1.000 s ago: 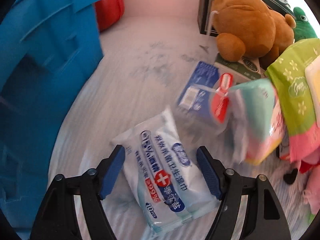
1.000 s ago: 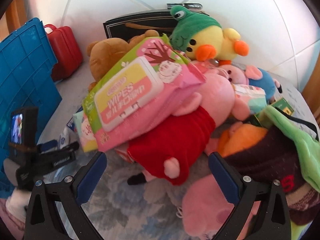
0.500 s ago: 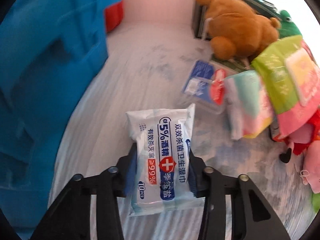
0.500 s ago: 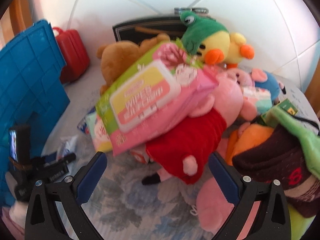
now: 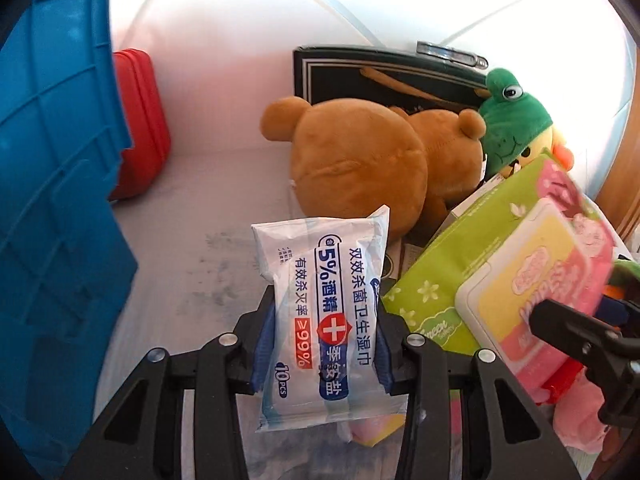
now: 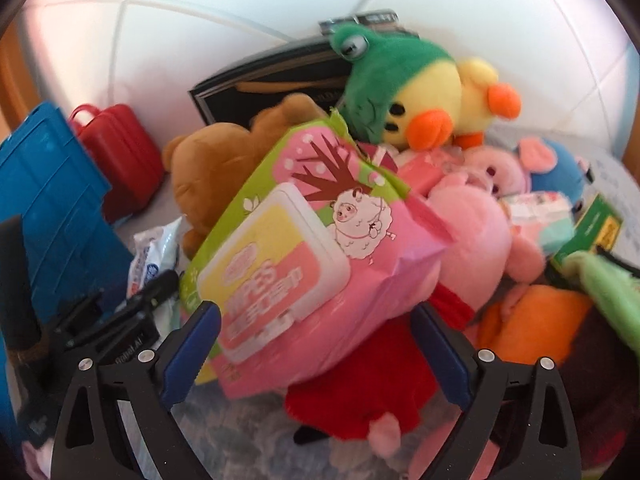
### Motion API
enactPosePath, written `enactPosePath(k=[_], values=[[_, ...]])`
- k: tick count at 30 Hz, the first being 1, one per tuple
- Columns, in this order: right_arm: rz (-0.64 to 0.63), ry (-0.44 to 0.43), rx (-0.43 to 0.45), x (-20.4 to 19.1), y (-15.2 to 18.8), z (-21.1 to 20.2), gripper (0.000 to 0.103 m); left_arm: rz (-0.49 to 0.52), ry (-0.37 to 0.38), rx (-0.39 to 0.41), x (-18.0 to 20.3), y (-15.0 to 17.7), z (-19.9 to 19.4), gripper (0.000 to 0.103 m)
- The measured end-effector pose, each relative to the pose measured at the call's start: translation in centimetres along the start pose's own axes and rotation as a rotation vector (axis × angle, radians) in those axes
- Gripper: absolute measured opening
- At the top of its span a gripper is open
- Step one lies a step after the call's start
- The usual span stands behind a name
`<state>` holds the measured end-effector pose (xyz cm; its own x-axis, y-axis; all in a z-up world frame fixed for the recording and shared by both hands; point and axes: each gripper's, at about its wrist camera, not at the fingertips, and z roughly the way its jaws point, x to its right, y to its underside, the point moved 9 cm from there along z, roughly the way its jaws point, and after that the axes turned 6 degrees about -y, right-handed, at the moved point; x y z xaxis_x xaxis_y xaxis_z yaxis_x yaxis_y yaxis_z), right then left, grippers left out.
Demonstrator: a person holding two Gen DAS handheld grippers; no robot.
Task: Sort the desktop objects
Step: 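Grasp the white alcohol wipes pack with the left tool while the right tool grasps the pink wipes pack, then carry both wipes packs over the blue crate and open both tools to drop them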
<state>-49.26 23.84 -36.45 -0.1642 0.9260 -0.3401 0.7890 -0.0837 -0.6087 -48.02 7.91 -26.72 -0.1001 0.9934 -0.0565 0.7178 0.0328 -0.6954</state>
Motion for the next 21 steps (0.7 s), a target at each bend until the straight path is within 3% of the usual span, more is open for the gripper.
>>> enactPosePath(k=[1,3,4,5,12,16,21], values=[[-0.003,-0.003,0.011,0.0,-0.3,0.2,0.097,0.001,0.006,-0.007,0.2,0.1,0.4,0.041],[-0.032,-0.011,0.043,-0.8,-0.9,0.3,0.074,0.005,-0.001,-0.018,1.1,0.2,2.3,0.041],[-0.039,-0.041,0.059,-1.4,-1.3,0.1,0.054,0.006,0.0,-0.023,1.2,0.2,2.5,0.041],[-0.036,-0.093,0.07,-2.3,-1.7,-0.1,0.047,0.002,0.0,-0.022,1.2,0.3,2.5,0.041],[-0.046,-0.162,0.016,-4.0,-1.1,1.6,0.028,-0.007,0.009,-0.021,1.6,0.4,2.0,0.041],[-0.108,-0.159,0.06,-5.4,-1.4,-0.7,0.015,-0.004,0.006,0.011,2.0,-0.5,0.1,0.041],[-0.156,-0.136,0.12,-6.3,-2.6,-4.2,0.013,-0.012,0.012,0.072,1.9,-2.1,-4.0,0.041]])
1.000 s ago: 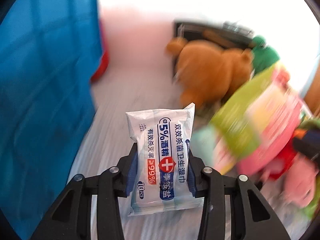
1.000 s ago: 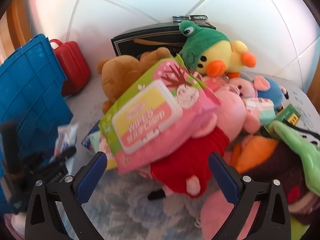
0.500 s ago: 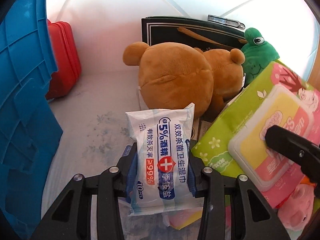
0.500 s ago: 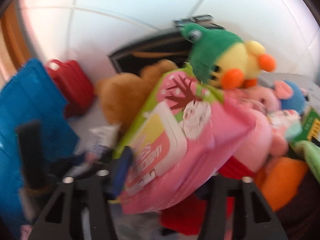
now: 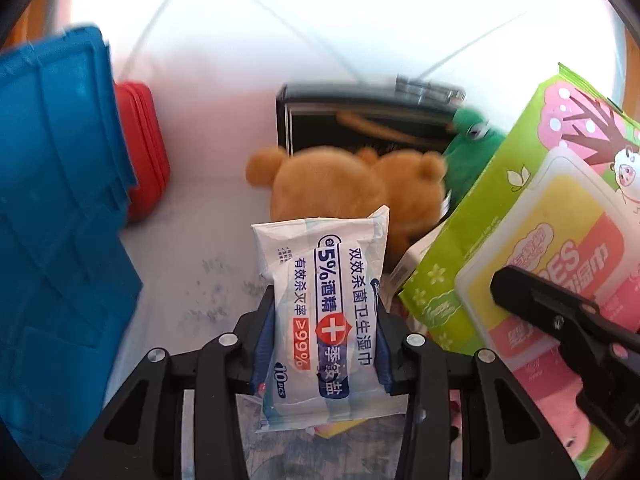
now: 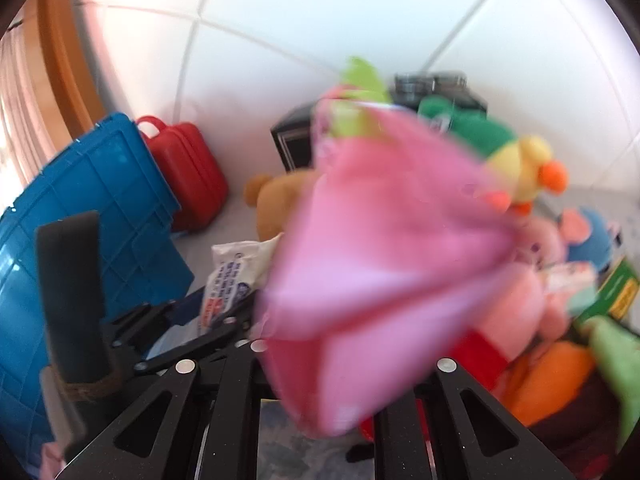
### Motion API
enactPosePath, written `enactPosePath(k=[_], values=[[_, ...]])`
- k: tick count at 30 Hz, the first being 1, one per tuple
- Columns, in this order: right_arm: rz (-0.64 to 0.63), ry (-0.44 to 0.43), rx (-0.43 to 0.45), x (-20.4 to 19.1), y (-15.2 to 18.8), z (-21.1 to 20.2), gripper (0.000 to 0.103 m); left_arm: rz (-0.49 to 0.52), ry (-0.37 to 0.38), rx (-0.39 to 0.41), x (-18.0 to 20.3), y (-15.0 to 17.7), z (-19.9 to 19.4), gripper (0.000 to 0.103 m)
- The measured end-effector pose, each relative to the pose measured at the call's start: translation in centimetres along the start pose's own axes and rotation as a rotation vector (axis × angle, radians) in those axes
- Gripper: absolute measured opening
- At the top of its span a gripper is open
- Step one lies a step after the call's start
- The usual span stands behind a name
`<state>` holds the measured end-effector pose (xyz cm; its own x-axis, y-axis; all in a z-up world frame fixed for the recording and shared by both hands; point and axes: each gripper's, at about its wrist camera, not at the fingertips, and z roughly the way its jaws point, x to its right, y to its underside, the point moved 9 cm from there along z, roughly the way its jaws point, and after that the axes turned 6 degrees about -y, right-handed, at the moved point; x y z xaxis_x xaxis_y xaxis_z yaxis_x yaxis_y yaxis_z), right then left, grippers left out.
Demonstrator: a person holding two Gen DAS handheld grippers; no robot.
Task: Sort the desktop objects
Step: 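Carry both wipes packs over the blue crate and open both tools to drop them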
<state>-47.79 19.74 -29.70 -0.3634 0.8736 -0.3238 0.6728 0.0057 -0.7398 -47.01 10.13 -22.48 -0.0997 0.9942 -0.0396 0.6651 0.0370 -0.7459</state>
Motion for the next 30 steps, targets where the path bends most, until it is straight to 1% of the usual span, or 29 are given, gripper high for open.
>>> enactPosePath(k=[4,10,14,17,19,22,26,30], values=[[-0.038,0.018,0.059,-1.2,-1.6,-3.8,0.013,-0.011,0.002,0.047,-0.2,-1.3,-4.2,0.041],[-0.112,0.036,0.16,-4.5,-3.4,-11.1,0.013,-0.011,-0.02,0.16,-0.7,-3.2,-12.7,0.041],[-0.154,0.027,0.219,-7.4,-4.1,-16.1,0.013,-0.024,-0.055,0.242,-1.9,-4.1,-19.4,0.041],[-0.206,0.011,0.26,-10.6,-4.5,-19.5,0.013,-0.039,-0.092,0.298,-3.4,-4.1,-24.2,0.041],[-0.237,-0.012,0.28,-12.7,-4.5,-21.3,0.013,-0.051,-0.138,0.327,-5.1,-4.0,-27.3,0.041],[-0.28,-0.062,0.289,-16.1,-4.5,-22.9,0.013,-0.077,-0.196,0.351,-7.8,-3.7,-30.9,0.041],[-0.347,-0.131,0.299,-22.1,-4.7,-23.7,0.013,-0.119,-0.286,0.38,-13.4,-3.5,-35.2,0.041],[-0.383,-0.193,0.305,-28.5,-5.1,-23.5,0.013,-0.124,-0.363,0.399,-19.9,-3.5,-38.4,0.041]])
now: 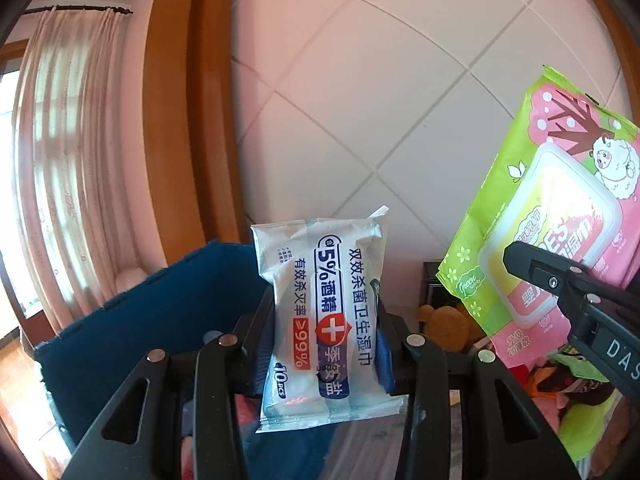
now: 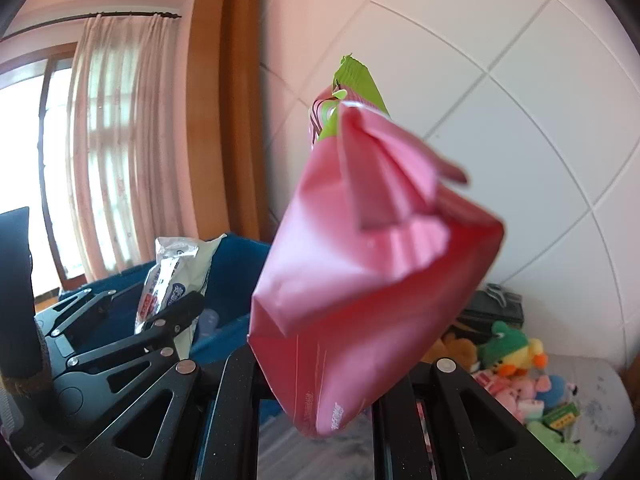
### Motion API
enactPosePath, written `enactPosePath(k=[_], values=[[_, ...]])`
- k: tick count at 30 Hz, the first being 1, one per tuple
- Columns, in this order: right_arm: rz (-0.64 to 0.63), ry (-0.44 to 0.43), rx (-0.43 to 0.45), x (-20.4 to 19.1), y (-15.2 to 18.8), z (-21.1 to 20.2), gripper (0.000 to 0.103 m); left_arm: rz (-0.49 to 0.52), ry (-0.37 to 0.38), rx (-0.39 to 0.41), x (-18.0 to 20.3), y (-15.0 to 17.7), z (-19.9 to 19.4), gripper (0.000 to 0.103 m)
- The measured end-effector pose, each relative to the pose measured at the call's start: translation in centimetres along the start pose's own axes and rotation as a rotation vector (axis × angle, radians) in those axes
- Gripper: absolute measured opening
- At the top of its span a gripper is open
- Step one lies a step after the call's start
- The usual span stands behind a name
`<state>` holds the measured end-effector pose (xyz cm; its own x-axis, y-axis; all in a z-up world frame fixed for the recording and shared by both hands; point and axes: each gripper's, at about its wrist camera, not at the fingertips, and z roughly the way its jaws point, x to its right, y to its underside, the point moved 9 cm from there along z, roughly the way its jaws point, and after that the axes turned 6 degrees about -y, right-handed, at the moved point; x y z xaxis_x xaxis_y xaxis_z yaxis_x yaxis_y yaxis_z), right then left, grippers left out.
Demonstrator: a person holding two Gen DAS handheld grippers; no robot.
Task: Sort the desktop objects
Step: 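Carry both wipes packs over the blue crate and open both tools to drop them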
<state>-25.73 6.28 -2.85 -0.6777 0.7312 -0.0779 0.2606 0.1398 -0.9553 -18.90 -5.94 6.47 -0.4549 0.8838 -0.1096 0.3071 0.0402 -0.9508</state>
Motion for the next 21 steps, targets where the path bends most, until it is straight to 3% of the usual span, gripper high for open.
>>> enactPosePath(k=[5,9,13,16,21], values=[[-0.016,-0.063,-0.027,-8.0,-2.9,5.6,0.013,0.031,-0.057,-0.026,-10.3,-1.8,3.0,0.041],[0.003,-0.043,-0.099,-13.1,-4.7,13.6,0.013,0.055,-0.013,-0.151,-17.0,-1.4,9.9,0.041],[0.062,-0.005,-0.206,-16.6,-4.9,21.5,0.013,0.09,0.011,-0.297,-20.9,0.4,17.8,0.041],[0.12,0.03,-0.319,-18.1,-3.3,27.4,0.013,0.128,0.027,-0.449,-22.8,3.7,23.6,0.041],[0.233,0.067,-0.512,-18.8,2.7,35.3,0.013,0.19,0.034,-0.614,-24.0,9.1,28.3,0.041]])
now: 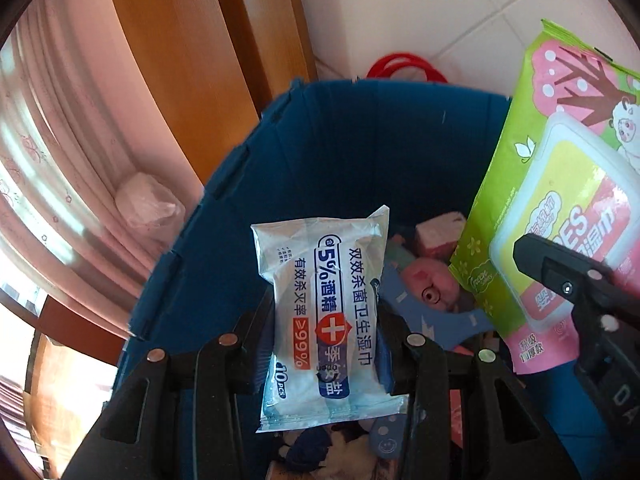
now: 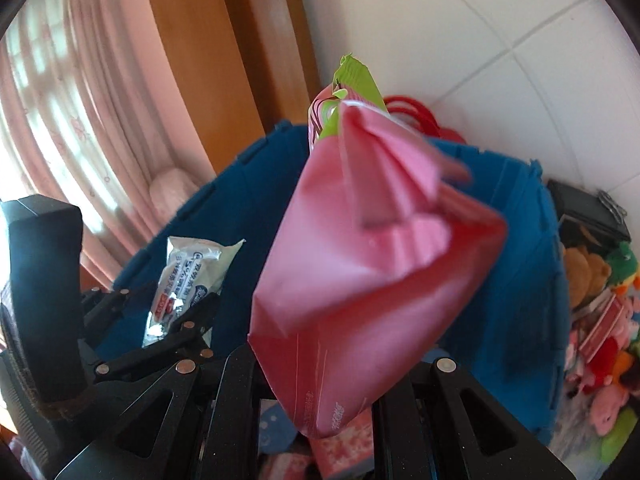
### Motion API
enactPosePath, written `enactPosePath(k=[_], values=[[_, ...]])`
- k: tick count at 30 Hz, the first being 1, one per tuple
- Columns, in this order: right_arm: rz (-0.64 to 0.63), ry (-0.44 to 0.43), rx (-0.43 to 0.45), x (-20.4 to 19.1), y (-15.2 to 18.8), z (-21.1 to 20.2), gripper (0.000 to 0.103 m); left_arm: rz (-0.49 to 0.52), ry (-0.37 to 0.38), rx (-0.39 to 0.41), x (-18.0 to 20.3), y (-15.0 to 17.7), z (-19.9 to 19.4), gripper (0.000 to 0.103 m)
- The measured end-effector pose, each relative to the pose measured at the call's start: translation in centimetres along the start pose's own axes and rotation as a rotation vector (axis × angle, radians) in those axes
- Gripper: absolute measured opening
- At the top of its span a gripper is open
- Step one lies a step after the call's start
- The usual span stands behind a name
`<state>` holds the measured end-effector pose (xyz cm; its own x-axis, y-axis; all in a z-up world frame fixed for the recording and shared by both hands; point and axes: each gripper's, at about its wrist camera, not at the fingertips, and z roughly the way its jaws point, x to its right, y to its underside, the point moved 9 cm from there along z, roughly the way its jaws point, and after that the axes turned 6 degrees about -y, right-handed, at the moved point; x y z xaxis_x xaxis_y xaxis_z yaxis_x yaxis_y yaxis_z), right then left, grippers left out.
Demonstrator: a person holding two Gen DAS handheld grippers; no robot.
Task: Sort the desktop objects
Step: 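Carry both wipes packs over the blue crate and open both tools to drop them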
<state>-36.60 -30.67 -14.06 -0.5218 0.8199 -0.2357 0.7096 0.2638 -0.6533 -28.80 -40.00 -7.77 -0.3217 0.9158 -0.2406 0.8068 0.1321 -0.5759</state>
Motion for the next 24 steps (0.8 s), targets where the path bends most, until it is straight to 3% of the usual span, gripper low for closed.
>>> enactPosePath(k=[5,7,15,18,20,22,24], values=[[-0.036,0.112,-0.122,1.6,2.1,6.5,0.013,0.008,0.096,-0.115,2.6,1.6,3.2,0.042],[-0.003,0.116,-0.158,2.7,2.6,7.6,0.013,0.039,0.086,-0.162,3.2,2.2,4.0,0.042],[-0.049,0.176,-0.111,2.7,1.2,8.0,0.015,0.071,0.065,-0.15,4.1,3.3,3.6,0.044],[-0.058,0.215,-0.094,3.0,0.6,8.1,0.033,0.076,0.076,-0.166,3.6,3.9,4.5,0.044],[-0.073,0.253,-0.084,3.1,0.3,8.1,0.067,0.07,0.076,-0.175,3.8,3.9,4.8,0.044],[-0.082,0.261,-0.07,4.4,0.2,7.0,0.069,0.058,0.086,-0.192,3.8,4.2,5.2,0.048],[-0.086,0.272,-0.065,4.5,-0.1,7.1,0.076,0.054,0.094,-0.206,4.0,4.5,5.3,0.066]])
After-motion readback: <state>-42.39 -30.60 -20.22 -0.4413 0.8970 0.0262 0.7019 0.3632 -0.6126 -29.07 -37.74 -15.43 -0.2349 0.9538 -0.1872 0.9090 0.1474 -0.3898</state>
